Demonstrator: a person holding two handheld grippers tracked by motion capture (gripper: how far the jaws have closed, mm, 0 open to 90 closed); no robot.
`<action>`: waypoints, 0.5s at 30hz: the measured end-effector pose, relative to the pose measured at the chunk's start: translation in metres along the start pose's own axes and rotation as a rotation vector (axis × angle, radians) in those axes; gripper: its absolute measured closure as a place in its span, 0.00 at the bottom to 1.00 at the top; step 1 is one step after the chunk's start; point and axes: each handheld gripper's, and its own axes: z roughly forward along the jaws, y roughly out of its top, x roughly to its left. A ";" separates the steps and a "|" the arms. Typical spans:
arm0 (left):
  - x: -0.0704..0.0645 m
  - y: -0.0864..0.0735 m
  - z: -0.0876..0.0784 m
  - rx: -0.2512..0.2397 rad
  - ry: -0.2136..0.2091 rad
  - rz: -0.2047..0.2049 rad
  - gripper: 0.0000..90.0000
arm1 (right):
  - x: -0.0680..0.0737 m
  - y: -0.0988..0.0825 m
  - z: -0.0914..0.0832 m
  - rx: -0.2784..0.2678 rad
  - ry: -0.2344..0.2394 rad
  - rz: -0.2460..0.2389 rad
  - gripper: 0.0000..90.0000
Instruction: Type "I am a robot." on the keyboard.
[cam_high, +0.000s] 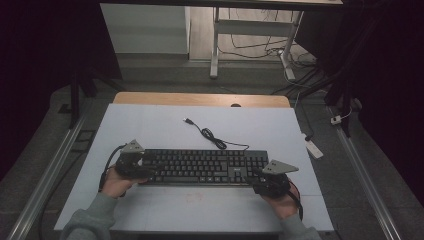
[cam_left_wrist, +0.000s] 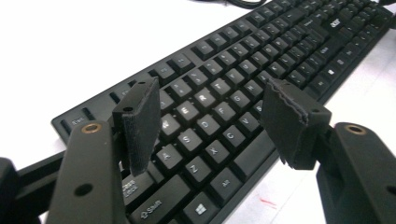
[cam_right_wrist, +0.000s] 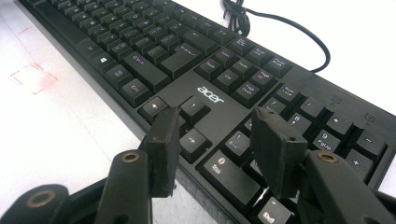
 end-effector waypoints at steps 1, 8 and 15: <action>-0.001 0.000 0.000 0.001 -0.001 0.003 0.42 | 0.000 0.000 0.000 0.002 -0.002 -0.001 0.58; -0.005 0.001 0.005 0.026 -0.006 0.019 0.42 | -0.001 0.000 0.000 -0.001 0.000 0.004 0.58; -0.015 0.002 0.009 0.043 -0.026 0.051 0.42 | 0.000 0.000 0.001 0.004 0.000 0.000 0.58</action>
